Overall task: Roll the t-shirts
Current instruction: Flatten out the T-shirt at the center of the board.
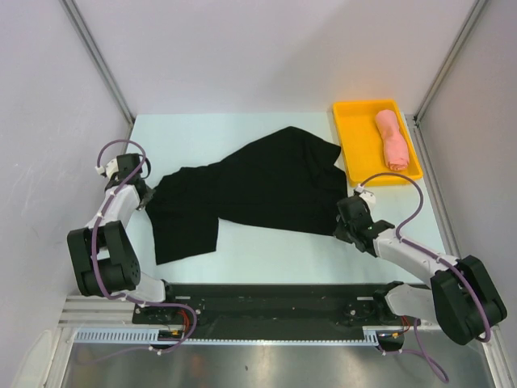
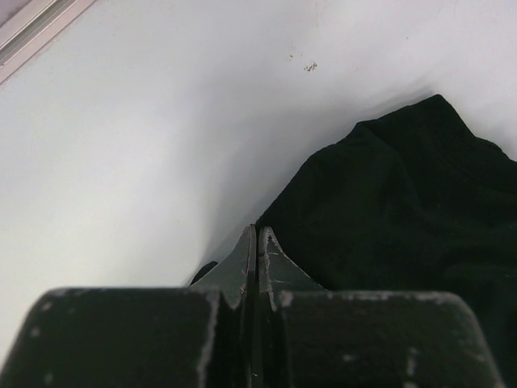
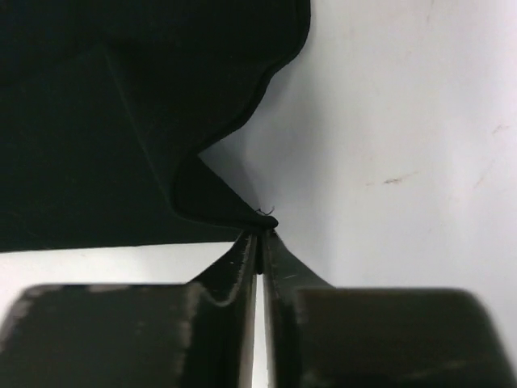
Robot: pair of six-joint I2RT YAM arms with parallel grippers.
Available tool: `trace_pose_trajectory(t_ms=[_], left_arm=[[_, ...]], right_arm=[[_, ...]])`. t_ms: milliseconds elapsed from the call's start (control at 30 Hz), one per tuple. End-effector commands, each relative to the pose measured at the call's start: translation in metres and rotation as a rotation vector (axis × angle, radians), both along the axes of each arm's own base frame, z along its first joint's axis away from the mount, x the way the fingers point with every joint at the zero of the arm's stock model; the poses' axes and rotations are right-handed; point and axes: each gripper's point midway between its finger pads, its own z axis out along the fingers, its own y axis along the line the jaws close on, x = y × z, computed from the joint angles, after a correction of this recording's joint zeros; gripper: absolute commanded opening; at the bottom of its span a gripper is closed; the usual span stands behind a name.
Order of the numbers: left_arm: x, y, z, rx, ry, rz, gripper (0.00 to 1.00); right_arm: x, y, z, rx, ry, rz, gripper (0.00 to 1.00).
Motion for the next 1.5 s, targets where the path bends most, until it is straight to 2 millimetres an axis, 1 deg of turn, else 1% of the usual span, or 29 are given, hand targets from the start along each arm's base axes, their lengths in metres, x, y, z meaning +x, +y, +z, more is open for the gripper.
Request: trace_pose_trajectory(t_ms=[0,33,67,100,133,200,233,300,333,367,433,467,500,533,567,633,667,733,900,933,1000,1067,1100,1133,1200,1233,1267,1400,1467], left_arm=[[0.0,-0.003,0.003,-0.01,-0.009,-0.031,0.0],[-0.002,-0.006,0.003,-0.019,-0.013,-0.038,0.0],[-0.001,-0.013,0.004,-0.036,-0.023,-0.061,0.0],[-0.005,-0.016,0.003,-0.043,-0.015,-0.065,0.0],[-0.01,-0.02,0.005,-0.049,-0.025,-0.068,0.0],[-0.013,-0.037,0.004,-0.077,-0.041,-0.109,0.0],[-0.023,-0.045,-0.003,-0.088,-0.021,-0.12,0.0],[-0.028,-0.064,0.0,-0.109,-0.046,-0.158,0.0],[-0.036,-0.071,-0.006,-0.125,-0.03,-0.17,0.0],[-0.038,-0.078,-0.003,-0.135,-0.046,-0.184,0.0],[-0.043,-0.087,-0.005,-0.174,-0.051,-0.2,0.0],[-0.044,-0.091,-0.002,-0.18,-0.063,-0.215,0.02],[-0.045,-0.096,-0.002,-0.194,-0.066,-0.231,0.07],[-0.046,-0.097,-0.003,-0.193,-0.066,-0.239,0.22],[-0.047,-0.099,-0.002,-0.19,-0.064,-0.251,0.3],[-0.05,-0.1,-0.003,-0.185,-0.061,-0.252,0.43],[-0.053,-0.1,-0.005,-0.187,-0.051,-0.249,0.44],[-0.06,-0.1,-0.008,-0.191,-0.045,-0.237,0.47],[-0.076,-0.118,-0.006,-0.208,-0.106,-0.296,0.48],[-0.079,-0.127,0.001,-0.185,-0.123,-0.341,0.51],[-0.089,-0.137,0.004,-0.159,-0.104,-0.377,0.52],[-0.095,-0.154,0.01,-0.128,-0.123,-0.423,0.53],[-0.103,-0.158,0.004,-0.129,-0.099,-0.433,0.53],[-0.107,-0.172,0.0,-0.155,-0.099,-0.455,0.53],[-0.113,-0.183,-0.011,-0.16,-0.075,-0.483,0.51],[-0.116,-0.195,-0.016,-0.165,-0.067,-0.515,0.5],[-0.119,-0.195,-0.027,-0.132,-0.022,-0.517,0.49],[-0.123,-0.22,-0.039,-0.064,0.052,-0.59,0.47],[-0.124,-0.222,-0.047,-0.029,0.096,-0.581,0.5]], right_arm=[[0.019,0.005,0.031,0.048,-0.077,0.008,0.0],[0.023,-0.006,0.036,0.036,-0.079,-0.02,0.0],[0.03,-0.012,0.05,0.034,-0.101,-0.037,0.0],[0.029,-0.022,0.059,0.025,-0.107,-0.039,0.0],[0.035,-0.043,0.068,0.024,-0.122,-0.102,0.0],[0.039,-0.062,0.086,0.033,-0.138,-0.148,0.0],[0.041,-0.08,0.094,0.028,-0.154,-0.192,0.0],[0.044,-0.091,0.104,0.047,-0.164,-0.215,0.0],[0.046,-0.096,0.104,0.044,-0.161,-0.224,0.0],[0.047,-0.102,0.104,0.051,-0.161,-0.242,0.0],[0.053,-0.106,0.104,0.074,-0.154,-0.249,0.0],[0.055,-0.102,0.103,0.097,-0.147,-0.233,0.0],[0.056,-0.099,0.104,0.106,-0.15,-0.223,0.0],[0.057,-0.096,0.103,0.11,-0.146,-0.217,0.0],[0.057,-0.093,0.102,0.108,-0.146,-0.209,0.0],[0.057,-0.095,0.1,0.096,-0.14,-0.216,0.0],[0.056,-0.086,0.097,0.096,-0.128,-0.187,0.0],[0.056,-0.081,0.097,0.096,-0.124,-0.174,0.0],[0.054,-0.069,0.093,0.081,-0.114,-0.143,0.0],[0.054,-0.067,0.093,0.078,-0.114,-0.14,0.0],[0.054,-0.064,0.092,0.077,-0.109,-0.136,0.0],[0.053,-0.06,0.09,0.07,-0.106,-0.129,0.0],[0.053,-0.058,0.09,0.071,-0.104,-0.125,0.0],[0.053,-0.055,0.089,0.074,-0.101,-0.119,0.0],[0.053,-0.053,0.089,0.074,-0.103,-0.112,0.0],[0.053,-0.052,0.089,0.076,-0.103,-0.11,0.0],[0.053,-0.051,0.089,0.078,-0.103,-0.108,0.0],[0.052,-0.05,0.089,0.076,-0.101,-0.102,0.0],[0.052,-0.05,0.089,0.074,-0.101,-0.101,0.0]])
